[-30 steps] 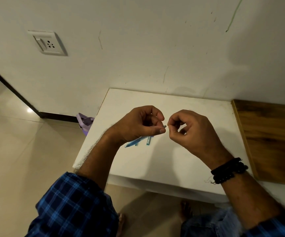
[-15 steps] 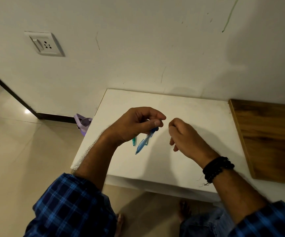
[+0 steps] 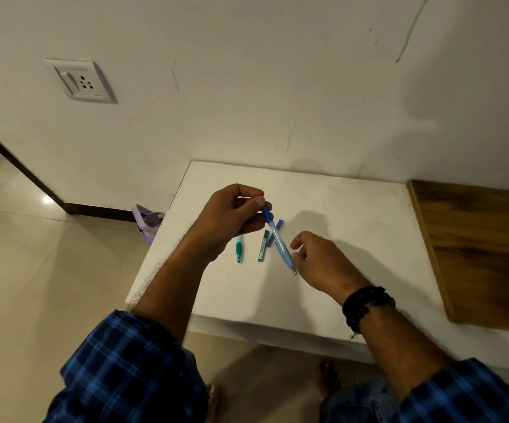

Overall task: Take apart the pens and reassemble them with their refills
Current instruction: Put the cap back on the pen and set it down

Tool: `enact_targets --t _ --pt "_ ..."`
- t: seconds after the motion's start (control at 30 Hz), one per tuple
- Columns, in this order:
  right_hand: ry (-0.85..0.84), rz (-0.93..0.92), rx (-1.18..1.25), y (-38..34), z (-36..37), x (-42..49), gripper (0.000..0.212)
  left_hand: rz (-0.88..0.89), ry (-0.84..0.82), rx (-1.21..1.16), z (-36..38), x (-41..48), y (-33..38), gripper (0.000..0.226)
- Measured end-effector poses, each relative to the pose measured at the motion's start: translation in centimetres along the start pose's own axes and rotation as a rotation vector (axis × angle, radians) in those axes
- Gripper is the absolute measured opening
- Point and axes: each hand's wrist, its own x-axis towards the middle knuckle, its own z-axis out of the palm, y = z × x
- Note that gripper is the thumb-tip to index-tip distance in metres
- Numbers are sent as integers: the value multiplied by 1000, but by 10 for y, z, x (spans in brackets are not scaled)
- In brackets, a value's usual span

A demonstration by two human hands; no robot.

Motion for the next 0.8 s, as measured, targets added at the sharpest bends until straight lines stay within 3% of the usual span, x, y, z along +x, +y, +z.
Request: enact_targets --t 0.17,0.33,0.63,0.8 --pt "-96 148 778 -7 -19 -4 27 -24 166 -99 -3 5 -1 9" --pt "-101 138 1222 -13 -32 -5 30 -20 286 -180 -5 7 1 7" --pt "161 -50 1364 -6 -35 -1 16 9 200 -298 -4 7 3 14" --pt "318 -66 1365 -3 -39 0 14 58 118 -107 -3 3 0 20"
